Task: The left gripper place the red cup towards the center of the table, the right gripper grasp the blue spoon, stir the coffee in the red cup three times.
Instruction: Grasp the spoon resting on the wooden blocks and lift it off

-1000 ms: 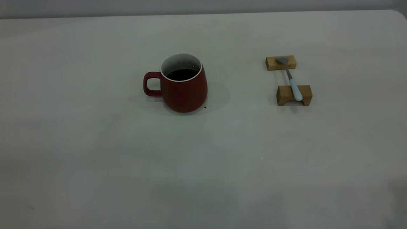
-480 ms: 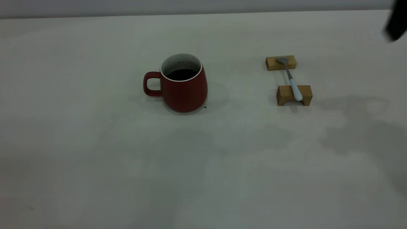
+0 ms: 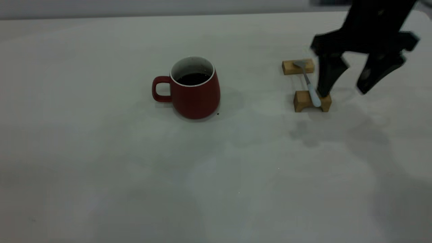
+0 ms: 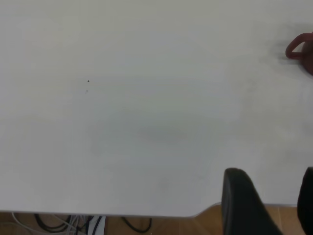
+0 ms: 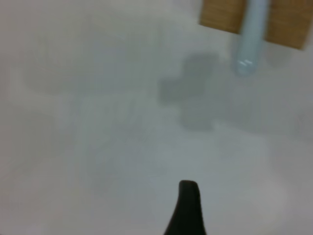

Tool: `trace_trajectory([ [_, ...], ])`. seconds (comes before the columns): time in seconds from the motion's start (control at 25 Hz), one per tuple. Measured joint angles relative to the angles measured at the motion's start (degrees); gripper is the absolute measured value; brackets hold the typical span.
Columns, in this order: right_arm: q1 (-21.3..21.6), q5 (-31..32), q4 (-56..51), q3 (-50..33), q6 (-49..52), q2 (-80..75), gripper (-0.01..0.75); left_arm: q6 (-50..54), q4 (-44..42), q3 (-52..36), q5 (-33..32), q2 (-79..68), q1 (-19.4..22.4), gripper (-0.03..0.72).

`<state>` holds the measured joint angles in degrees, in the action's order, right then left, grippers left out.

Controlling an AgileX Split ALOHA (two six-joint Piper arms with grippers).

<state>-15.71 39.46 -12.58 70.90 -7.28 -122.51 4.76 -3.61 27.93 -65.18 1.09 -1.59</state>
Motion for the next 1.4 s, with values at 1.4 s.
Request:
trace_trajectory([
  [1.4, -0.48, -0.85, 5.10, 13.69, 5.10, -14.49, 0.626, 0.00, 0.00, 0.00, 0.00, 0.00, 0.00, 0.353],
])
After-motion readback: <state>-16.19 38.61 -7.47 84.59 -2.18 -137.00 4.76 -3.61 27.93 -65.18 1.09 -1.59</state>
